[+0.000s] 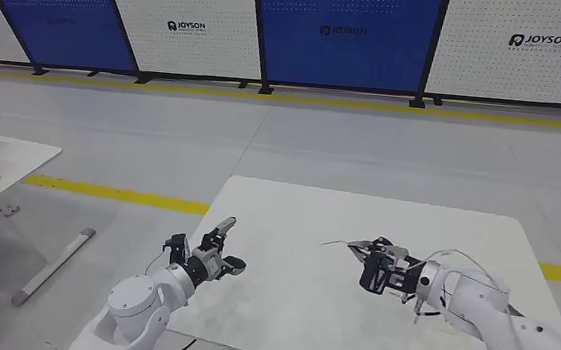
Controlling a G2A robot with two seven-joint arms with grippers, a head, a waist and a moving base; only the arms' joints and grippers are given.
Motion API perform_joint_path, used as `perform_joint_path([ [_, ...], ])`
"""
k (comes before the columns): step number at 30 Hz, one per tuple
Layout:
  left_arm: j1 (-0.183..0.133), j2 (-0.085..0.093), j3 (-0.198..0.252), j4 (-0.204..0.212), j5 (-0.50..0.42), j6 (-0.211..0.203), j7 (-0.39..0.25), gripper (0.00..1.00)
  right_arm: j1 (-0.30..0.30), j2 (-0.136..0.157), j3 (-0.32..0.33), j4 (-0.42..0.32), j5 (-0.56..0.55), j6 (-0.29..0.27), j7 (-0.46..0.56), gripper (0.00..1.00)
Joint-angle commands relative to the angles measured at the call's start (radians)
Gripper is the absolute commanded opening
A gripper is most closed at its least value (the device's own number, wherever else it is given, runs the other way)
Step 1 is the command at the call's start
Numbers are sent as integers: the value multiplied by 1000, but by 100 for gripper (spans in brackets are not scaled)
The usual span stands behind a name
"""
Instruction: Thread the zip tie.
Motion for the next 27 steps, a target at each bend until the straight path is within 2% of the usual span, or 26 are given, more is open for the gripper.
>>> perform_joint_path([
  [1, 0, 0, 0, 0, 0, 0, 0, 100, -4, 2, 8, 5, -67, 6, -9, 0],
  [5, 0, 0, 0, 0, 0, 0, 0, 100, -15, 4, 17, -4, -182, -14, -71, 0],
  [9, 0, 0, 0, 0, 0, 0, 0, 100, 22, 6, -34, -24, -182, -14, -98, 0],
  [17, -6, -1, 10, -3, -6, 0, 13, 100, 24, 7, -37, -22, -182, -14, -106, 0],
  [18, -6, -2, 20, -8, -8, 0, 23, 100, 24, 7, -37, -22, -182, -14, -106, 0],
  [20, 1, 0, 57, -17, -67, 0, 21, 100, 24, 7, -37, -22, -182, -14, -106, 0],
  [23, -9, 10, 114, -40, -100, 0, 82, 100, 24, 7, -37, -22, -182, -14, -106, 0],
  [27, -42, 30, 205, -57, -125, 0, 161, 100, 24, 7, -37, -22, -182, -14, -106, 0],
])
